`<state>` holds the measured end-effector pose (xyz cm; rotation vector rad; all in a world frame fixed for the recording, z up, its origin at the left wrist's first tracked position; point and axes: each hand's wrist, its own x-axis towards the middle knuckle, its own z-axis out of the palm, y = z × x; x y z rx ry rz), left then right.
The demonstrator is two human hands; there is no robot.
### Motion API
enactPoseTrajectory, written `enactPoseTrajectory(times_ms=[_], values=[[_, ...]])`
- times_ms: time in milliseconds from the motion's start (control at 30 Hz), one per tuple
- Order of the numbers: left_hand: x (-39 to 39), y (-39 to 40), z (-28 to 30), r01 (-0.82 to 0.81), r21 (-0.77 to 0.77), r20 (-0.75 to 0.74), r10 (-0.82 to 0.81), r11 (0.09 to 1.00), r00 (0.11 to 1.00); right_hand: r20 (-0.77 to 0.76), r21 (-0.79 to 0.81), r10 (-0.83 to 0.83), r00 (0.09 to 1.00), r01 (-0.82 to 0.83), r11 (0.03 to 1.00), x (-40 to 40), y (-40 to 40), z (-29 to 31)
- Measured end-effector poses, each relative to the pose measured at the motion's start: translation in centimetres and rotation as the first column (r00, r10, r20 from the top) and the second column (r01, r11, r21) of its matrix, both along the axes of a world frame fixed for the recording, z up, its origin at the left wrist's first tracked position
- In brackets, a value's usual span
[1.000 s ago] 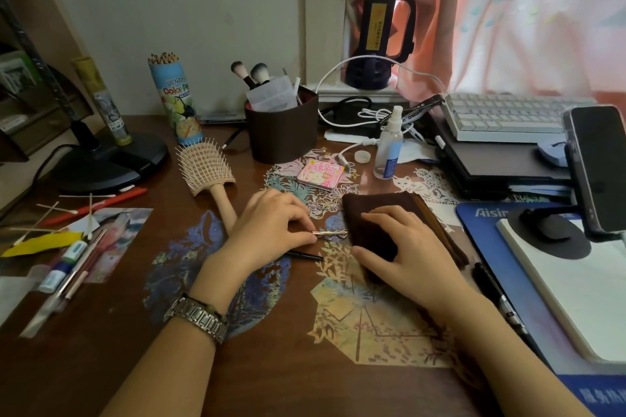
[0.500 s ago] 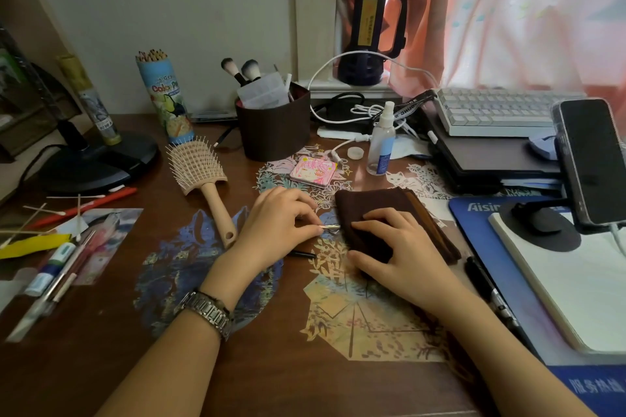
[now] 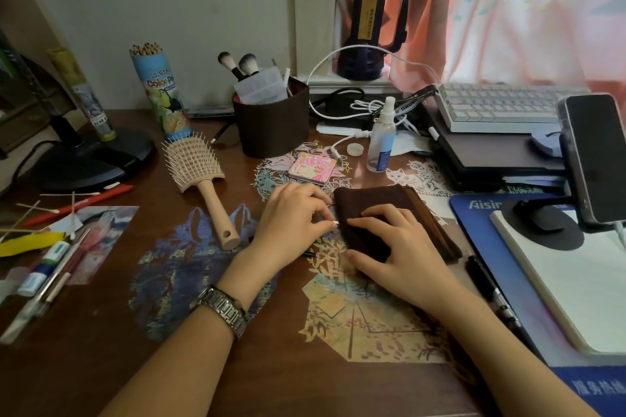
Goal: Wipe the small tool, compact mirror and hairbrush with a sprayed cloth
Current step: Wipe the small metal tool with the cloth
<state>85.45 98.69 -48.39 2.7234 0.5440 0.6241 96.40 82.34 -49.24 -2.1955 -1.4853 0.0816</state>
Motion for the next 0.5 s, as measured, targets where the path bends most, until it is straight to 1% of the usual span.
enactPoseTrajectory(times_ms=[133,233,400,500], values=[[0.38,-0.46,-0.02,-0.002,-0.010,0.015,0.002,1.000,1.000,-0.010,0.010,0.004,1.000,-0.003,1.000,-0.02,0.09,-0.07],[0.55,-0.67,0.00,-0.006,-0.049,0.017,0.007,0.999,1.000,0.006,0.020,-0.004,1.000,0.004,1.000,-0.04,0.10,-0.12],[0.39,-0.44,0.15,-0.025,-0.052,-0.019,0.024,0.998,1.000,0.140,-0.032,-0.048,0.989,0.053,0.998,-0.48,0.17,-0.15],[0.31,-0.36,0.25,-0.035,-0.024,-0.028,0.035,0.999,0.999,0.143,-0.041,-0.077,0.987,0.084,0.996,-0.68,0.20,-0.01]])
